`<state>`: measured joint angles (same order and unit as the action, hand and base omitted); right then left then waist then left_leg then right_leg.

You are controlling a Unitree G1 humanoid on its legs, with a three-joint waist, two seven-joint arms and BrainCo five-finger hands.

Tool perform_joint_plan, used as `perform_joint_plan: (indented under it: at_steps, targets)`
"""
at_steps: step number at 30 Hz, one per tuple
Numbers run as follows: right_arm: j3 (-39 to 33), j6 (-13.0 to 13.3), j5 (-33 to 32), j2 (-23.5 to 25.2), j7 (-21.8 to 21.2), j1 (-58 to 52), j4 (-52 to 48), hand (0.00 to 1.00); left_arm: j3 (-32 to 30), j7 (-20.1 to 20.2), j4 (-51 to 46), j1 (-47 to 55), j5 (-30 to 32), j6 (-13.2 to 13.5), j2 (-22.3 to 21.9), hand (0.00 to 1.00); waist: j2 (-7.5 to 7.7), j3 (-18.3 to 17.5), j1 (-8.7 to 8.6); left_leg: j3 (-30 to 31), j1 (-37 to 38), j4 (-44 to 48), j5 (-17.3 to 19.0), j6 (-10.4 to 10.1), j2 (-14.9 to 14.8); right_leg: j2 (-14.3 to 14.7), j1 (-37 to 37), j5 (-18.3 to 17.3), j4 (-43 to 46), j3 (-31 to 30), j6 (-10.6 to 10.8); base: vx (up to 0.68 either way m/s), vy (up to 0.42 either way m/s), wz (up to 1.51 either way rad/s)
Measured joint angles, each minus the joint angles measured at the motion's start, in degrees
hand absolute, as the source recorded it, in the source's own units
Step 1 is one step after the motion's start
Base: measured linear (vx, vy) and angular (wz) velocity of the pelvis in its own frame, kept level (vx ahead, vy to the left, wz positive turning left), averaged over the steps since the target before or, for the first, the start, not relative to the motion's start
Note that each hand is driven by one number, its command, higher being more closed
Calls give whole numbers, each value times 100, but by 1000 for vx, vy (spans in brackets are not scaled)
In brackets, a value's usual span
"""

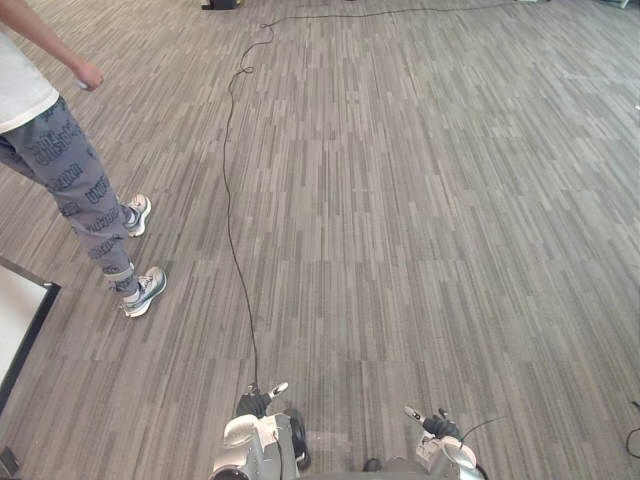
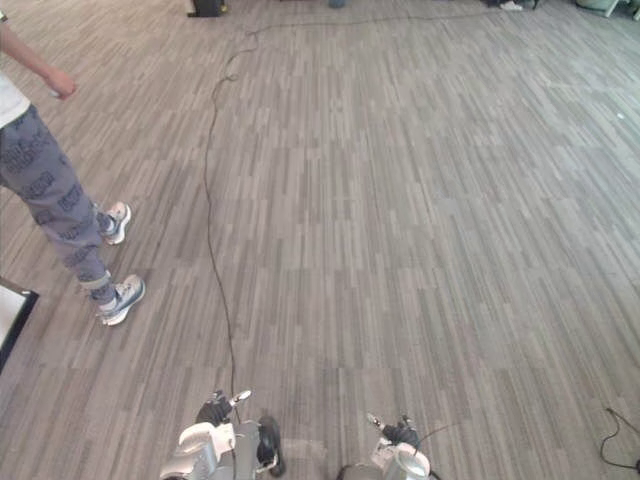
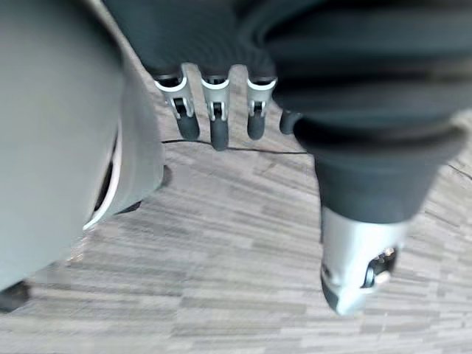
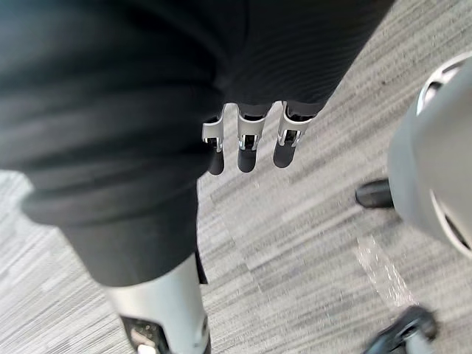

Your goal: Pick up cushions and gather them together orderly.

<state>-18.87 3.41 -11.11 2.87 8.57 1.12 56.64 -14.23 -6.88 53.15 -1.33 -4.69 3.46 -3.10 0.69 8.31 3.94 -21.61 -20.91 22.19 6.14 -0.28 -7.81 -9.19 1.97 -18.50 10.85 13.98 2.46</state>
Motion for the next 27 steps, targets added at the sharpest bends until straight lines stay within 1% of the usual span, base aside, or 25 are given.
perform_joint_plan:
  at_steps: [1,2,3,4,5,6,8,9,10,12,13,14,15,16,17,18,19,20,21,22,23,24,25,26,27]
  targets:
    - [-11,2,0,37,-1,19,-5,0,-6,-23,-5,3,-1,-3,12,0,52,-21,-19,-53,-49,88,106,80,34,-13,14,34,-60,-115,-11,516,282,-34]
    - [-39,0,3,93,-10,-25,-4,0,-52,-60,-32,5,-2,1,26,0,180,-40,-22,-229,-43,256,350,194,96,-128,5,232,-51,-296,188,533,277,-20]
    - [-31,-8,32,95,-43,-56,-26,0,-17,-62,-42,-7,-3,-14,53,0,253,-62,0,-318,132,313,570,259,232,-317,-9,301,242,-487,327,536,284,-19]
    - [-34,-8,49,101,-46,-88,-85,0,15,-61,-10,-6,-3,-20,60,0,267,-54,1,-368,294,292,645,266,288,-392,-64,300,582,-589,337,536,306,-23]
    - [-25,5,122,96,-72,-160,-229,0,119,-63,79,7,-8,-32,67,0,267,-51,5,-482,690,162,793,297,390,-561,-445,452,1803,-770,549,605,312,-29]
    - [83,14,208,85,-136,-229,-336,0,316,-61,168,12,-11,-52,118,0,236,23,-72,-501,1361,-83,1008,272,481,-681,-1203,1092,3899,-984,732,585,276,-24]
    - [117,18,210,83,-147,-306,-357,0,420,-62,193,-3,-14,-57,133,0,223,44,-108,-484,1801,-257,1082,245,516,-643,-1523,1084,4811,-991,720,401,127,-5]
    - [117,43,213,75,-154,-354,-480,0,422,-65,228,0,-30,-56,118,0,177,59,-119,-506,2201,-565,1097,229,548,-552,-1912,982,5294,-900,561,444,72,-8]
    - [120,56,213,82,-157,-352,-570,0,419,-67,240,-34,-55,-55,116,0,171,65,-139,-528,2488,-825,1103,216,551,-473,-2221,876,5370,-706,459,543,63,-11]
    - [117,112,222,83,-176,-272,-700,0,409,-69,320,-142,-137,-43,121,0,181,101,-238,-534,3055,-1334,1121,142,552,-358,-2984,617,4548,4,201,516,10,2]
    - [114,125,222,75,-176,-246,-696,0,401,-68,349,-166,-152,-44,114,0,174,127,-260,-535,3140,-1396,1117,135,550,-327,-3046,606,4264,120,155,497,-44,11]
    - [111,137,231,30,-180,-157,-674,0,403,-67,393,-203,-160,-49,86,0,139,206,-339,-535,3426,-1572,1117,135,524,-200,-3128,684,3364,364,-38,532,-84,24]
    - [111,139,237,-9,-181,-106,-630,0,398,-65,404,-227,-152,-50,48,0,135,223,-410,-459,3638,-1682,1117,135,518,-52,-3219,969,2323,429,-135,564,-108,33]
    - [111,138,242,-30,-180,-101,-616,0,396,-64,417,-247,-148,-47,29,0,132,226,-429,-411,3734,-1740,1117,135,527,1,-3216,1159,1850,421,-111,631,-160,59]
    - [99,137,253,-61,-181,-164,-563,0,352,-54,451,-266,-107,-41,0,0,185,263,-470,-198,3962,-1844,1119,132,616,82,-3064,1861,1084,336,-243,542,-154,48]
    - [94,127,290,-130,-189,-98,-519,0,384,-26,528,-298,-94,-40,-4,0,79,322,-480,-89,4148,-1901,1077,57,532,197,-2995,1999,1247,259,-614,661,-190,20]
    - [91,128,424,-212,-202,13,-479,0,222,-6,603,-302,-23,-40,-23,0,-101,347,-447,-92,4199,-1855,824,-361,350,242,-3046,1625,1599,334,-624,768,-266,-4]
    - [52,142,438,-246,-215,21,-542,0,43,-38,601,-298,11,-48,-40,0,-192,375,-488,91,4195,-1536,584,-584,232,232,-3047,1175,2077,384,-742,755,-281,-7]
    - [34,129,436,-262,-225,16,-573,0,36,-35,601,-277,12,-49,-39,0,-247,395,-503,176,4138,-1195,511,-617,121,256,-2953,978,2200,433,-768,631,-272,19]
    - [1,125,434,-266,-240,-4,-573,0,32,-28,595,-242,10,-50,-46,0,-309,441,-504,437,3809,-54,255,-766,-169,334,-2646,676,2258,497,-765,489,-223,17]
    - [63,118,427,-248,-247,-31,-571,0,30,-14,572,-228,3,-50,-38,0,-332,469,-486,900,3122,1596,-309,-1111,-465,435,-2208,464,2088,516,-758,588,-231,11]
    - [152,120,417,-233,-250,-36,-571,0,19,7,528,-194,-9,-49,-17,0,-340,488,-470,995,2665,2551,-264,-1161,-606,524,-1955,389,1958,497,-781,573,-197,-13]
    - [277,122,387,-171,-253,-36,-566,0,-36,39,451,-176,-48,-45,-16,0,-302,533,-419,955,2178,3458,-97,-1088,-771,634,-1590,316,1761,435,-808,560,-120,-34]
    - [405,121,371,-66,-254,-49,-556,0,-39,52,369,-165,-96,-46,-18,0,-215,587,-361,895,1687,3950,197,-832,-803,673,-1142,232,1523,364,-827,531,-81,-40]
    - [552,120,371,-6,-244,-68,-550,0,-4,57,171,-153,-126,-25,-13,0,-111,625,-342,700,1148,3916,444,-531,-792,680,-663,169,1193,268,-789,624,-64,-37]
